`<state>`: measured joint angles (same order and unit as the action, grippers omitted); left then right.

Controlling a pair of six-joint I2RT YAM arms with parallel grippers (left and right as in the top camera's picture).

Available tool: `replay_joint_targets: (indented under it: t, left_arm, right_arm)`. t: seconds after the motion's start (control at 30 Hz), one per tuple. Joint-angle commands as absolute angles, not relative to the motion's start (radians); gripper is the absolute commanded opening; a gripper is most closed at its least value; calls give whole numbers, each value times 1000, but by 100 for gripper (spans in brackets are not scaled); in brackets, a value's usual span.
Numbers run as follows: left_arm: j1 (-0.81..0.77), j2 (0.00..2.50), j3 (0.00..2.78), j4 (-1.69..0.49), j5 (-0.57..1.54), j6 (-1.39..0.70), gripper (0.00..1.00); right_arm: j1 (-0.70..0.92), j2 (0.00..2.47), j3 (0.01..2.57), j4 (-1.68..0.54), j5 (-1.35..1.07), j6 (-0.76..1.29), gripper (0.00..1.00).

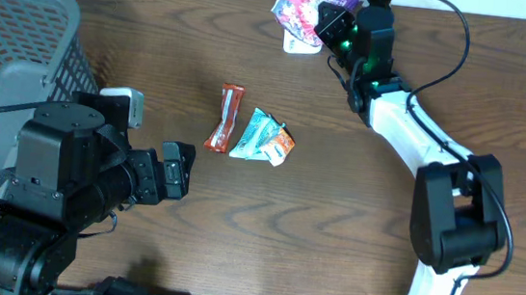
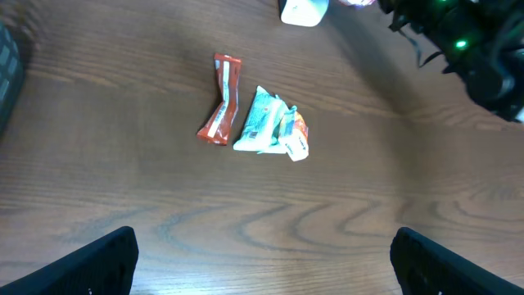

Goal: Scan the item barcode
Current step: 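Hold the purple package up to the white scanner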

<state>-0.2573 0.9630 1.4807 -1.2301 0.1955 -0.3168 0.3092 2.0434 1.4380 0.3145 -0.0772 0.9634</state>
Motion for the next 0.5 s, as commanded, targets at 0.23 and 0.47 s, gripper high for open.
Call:
replay_joint_targets:
  t: [0.23,0.47]
  left_arm:
    - [-260,960,1484,-1230,186,-315,98]
    - [-260,960,1484,-1230,186,-315,98]
  right_arm:
    - [239,2008,1496,263,-70,773,1]
    - [60,1854,1512,-153,178,742,1]
